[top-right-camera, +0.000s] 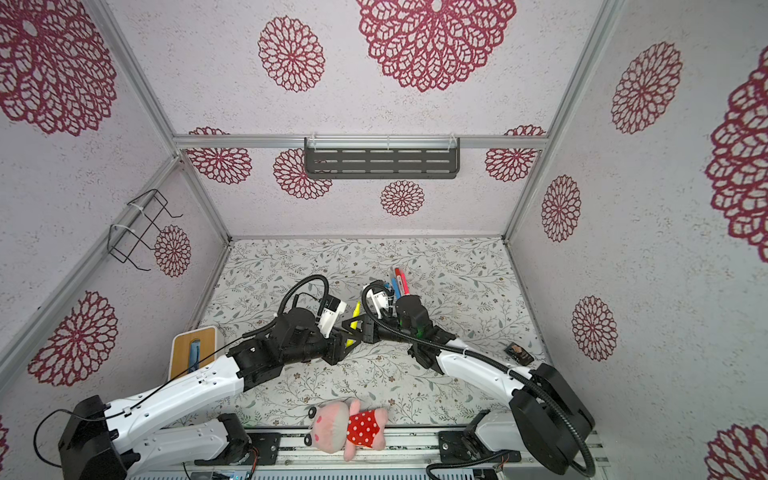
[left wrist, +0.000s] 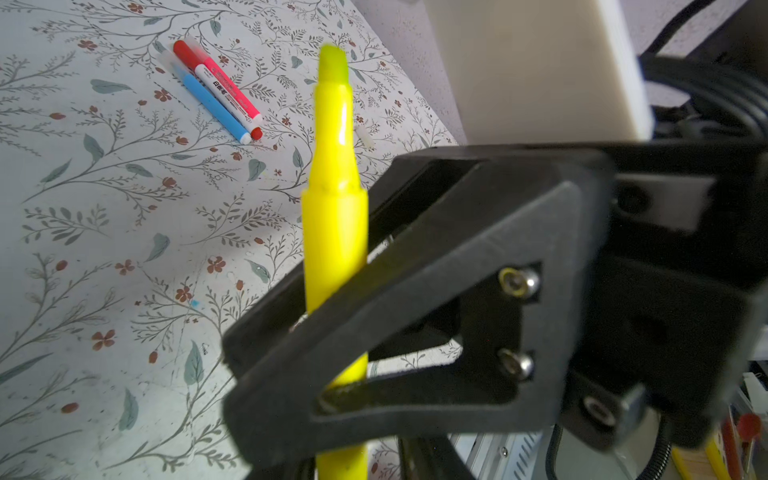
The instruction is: Insert the pens into the pen caps
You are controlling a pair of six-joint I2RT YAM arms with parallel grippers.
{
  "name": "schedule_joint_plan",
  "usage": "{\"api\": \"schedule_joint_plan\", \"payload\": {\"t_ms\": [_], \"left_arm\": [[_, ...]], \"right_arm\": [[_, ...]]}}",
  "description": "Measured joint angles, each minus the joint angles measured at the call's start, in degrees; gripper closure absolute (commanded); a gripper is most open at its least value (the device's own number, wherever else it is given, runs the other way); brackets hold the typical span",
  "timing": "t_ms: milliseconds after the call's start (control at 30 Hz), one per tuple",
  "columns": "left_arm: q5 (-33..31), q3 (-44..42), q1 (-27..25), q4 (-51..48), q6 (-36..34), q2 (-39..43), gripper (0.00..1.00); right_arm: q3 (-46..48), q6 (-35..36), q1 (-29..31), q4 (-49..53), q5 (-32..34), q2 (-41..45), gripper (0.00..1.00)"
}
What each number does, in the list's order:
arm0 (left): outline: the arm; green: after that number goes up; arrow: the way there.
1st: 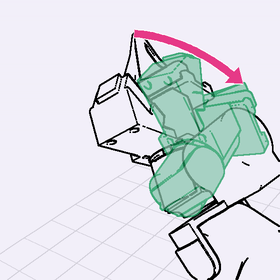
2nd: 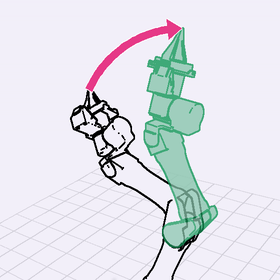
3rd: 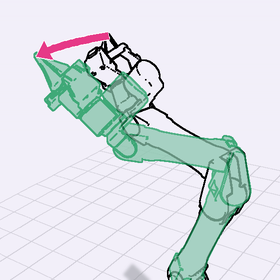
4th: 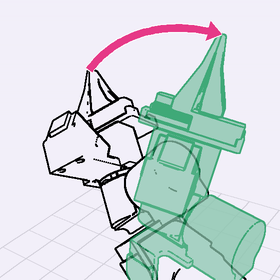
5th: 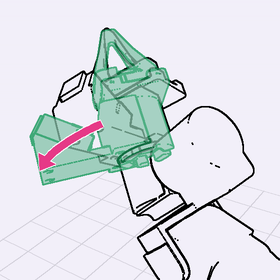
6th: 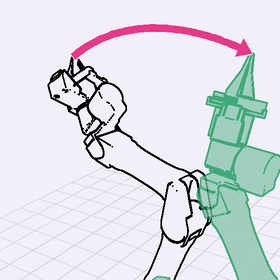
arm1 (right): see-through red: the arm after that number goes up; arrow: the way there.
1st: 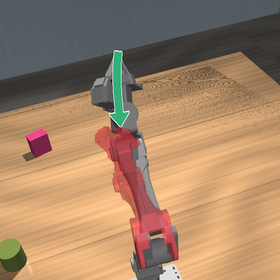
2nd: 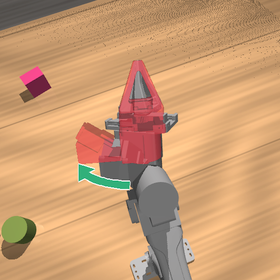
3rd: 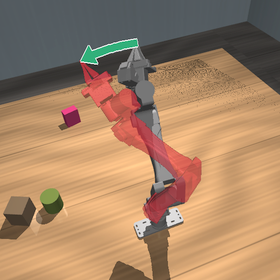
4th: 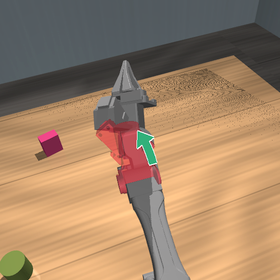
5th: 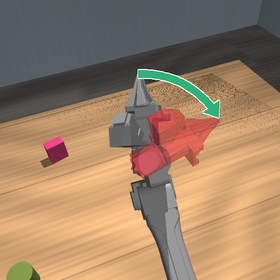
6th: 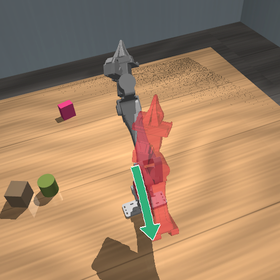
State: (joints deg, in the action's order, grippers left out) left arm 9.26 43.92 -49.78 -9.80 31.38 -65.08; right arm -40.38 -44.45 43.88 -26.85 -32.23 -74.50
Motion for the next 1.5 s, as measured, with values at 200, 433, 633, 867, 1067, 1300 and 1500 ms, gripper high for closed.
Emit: {"api": "schedule_joint_plan", "payload": {"t_ms": [200, 433, 633, 867, 1067, 1300, 1500], "left_arm": [[-0.2, 0.2, 0.1, -0.6, 0.6, -0.6, 0.93], [-1.1, 0.2, 0.1, -0.4, 0.6, -0.3, 1.0], [-3.0, -0.5, 0.1, -0.4, 0.6, 2.1, 1.0], [-5.8, -4.5, 0.7, -0.8, 1.3, 7.5, 1.0], [-8.1, -8.0, 0.9, -1.7, 1.9, 13.4, 1.0], [-8.9, -11.3, 1.0, -3.3, 3.4, 16.4, 1.0], [-8.9, -13.0, 0.9, -4.5, 4.5, 18.1, 1.0]], "right_arm": [[0.0, 0.9, 0.2, 0.6, 0.2, 0.3, 0.89], [0.0, 0.9, 0.2, 0.9, 0.6, 0.8, 0.66], [0.0, 3.1, 0.3, 5.3, 3.1, 4.3, 0.48], [-3.0, 7.0, -1.5, 20.2, 11.9, 10.2, 0.46], [-6.7, 9.2, -10.0, 35.6, 21.8, 13.9, 0.46], [-11.4, 13.2, -18.6, 50.2, 31.6, 11.3, 0.46], [-15.8, 16.5, -24.4, 56.0, 35.9, 3.5, 0.47]]}}
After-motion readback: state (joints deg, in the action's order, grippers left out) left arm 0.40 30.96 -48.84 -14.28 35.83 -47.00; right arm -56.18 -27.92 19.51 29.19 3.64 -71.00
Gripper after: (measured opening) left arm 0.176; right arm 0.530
